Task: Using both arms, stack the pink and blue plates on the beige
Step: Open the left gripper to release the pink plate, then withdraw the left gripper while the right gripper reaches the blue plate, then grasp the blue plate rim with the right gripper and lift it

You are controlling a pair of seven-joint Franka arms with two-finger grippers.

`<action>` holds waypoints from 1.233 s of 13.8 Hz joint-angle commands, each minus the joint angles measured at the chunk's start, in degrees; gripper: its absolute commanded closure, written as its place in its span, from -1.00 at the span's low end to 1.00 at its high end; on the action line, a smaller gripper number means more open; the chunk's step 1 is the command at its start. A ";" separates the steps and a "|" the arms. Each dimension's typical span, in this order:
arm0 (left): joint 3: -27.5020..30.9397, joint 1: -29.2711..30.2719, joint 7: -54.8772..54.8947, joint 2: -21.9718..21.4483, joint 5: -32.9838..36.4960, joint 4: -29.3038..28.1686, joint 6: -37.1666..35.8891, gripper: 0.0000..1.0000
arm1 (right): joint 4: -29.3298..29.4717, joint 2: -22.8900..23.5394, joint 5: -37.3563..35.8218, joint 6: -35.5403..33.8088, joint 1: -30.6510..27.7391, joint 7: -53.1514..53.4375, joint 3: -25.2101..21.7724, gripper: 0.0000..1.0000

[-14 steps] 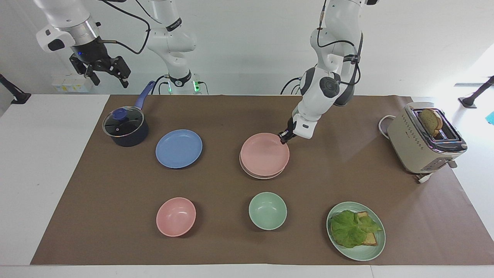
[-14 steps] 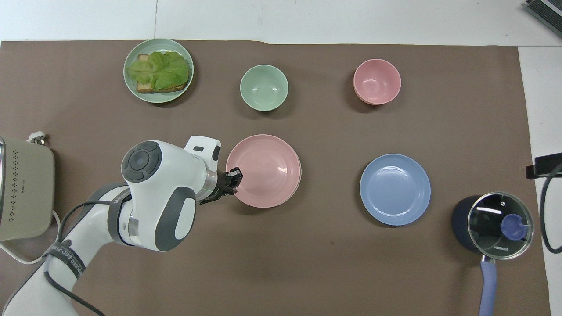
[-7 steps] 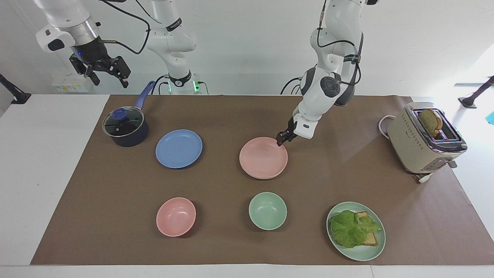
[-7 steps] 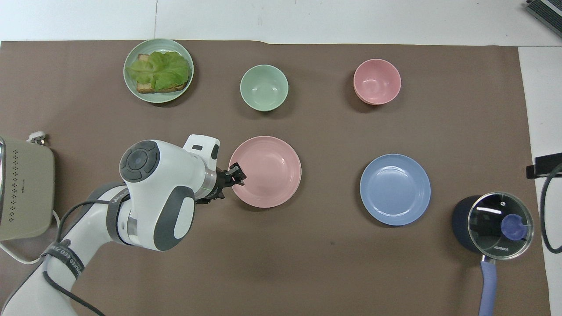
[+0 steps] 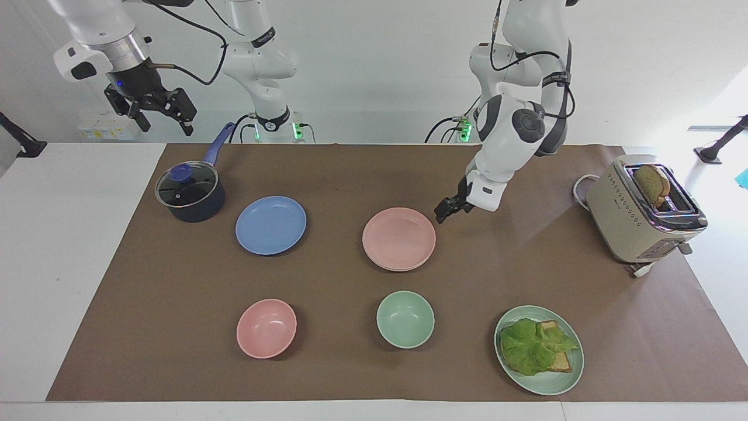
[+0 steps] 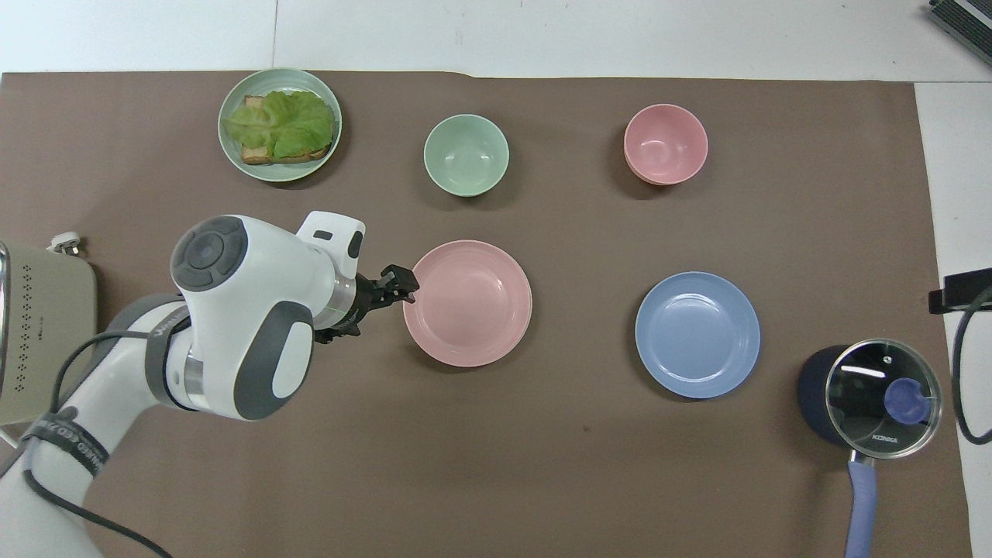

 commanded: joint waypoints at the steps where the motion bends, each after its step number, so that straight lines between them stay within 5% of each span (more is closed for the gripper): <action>1: -0.50 4.87 5.44 0.00 4.69 8.63 -9.32 -1.00 | -8.35 0.56 0.46 9.89 -0.53 0.31 0.31 -1.00; 5: -0.41 9.10 14.40 0.00 9.18 15.41 -16.36 -1.00 | -13.90 8.72 1.17 20.20 0.18 -2.05 0.49 -1.00; 9: -0.24 11.82 23.63 -0.09 13.14 20.96 -24.53 -1.00 | -25.24 10.93 1.25 34.60 1.93 -10.13 0.66 -1.00; 17: 1.34 14.38 32.18 -2.37 15.52 26.50 -32.89 -1.00 | -34.39 11.02 1.43 40.87 2.55 -18.42 0.66 -1.00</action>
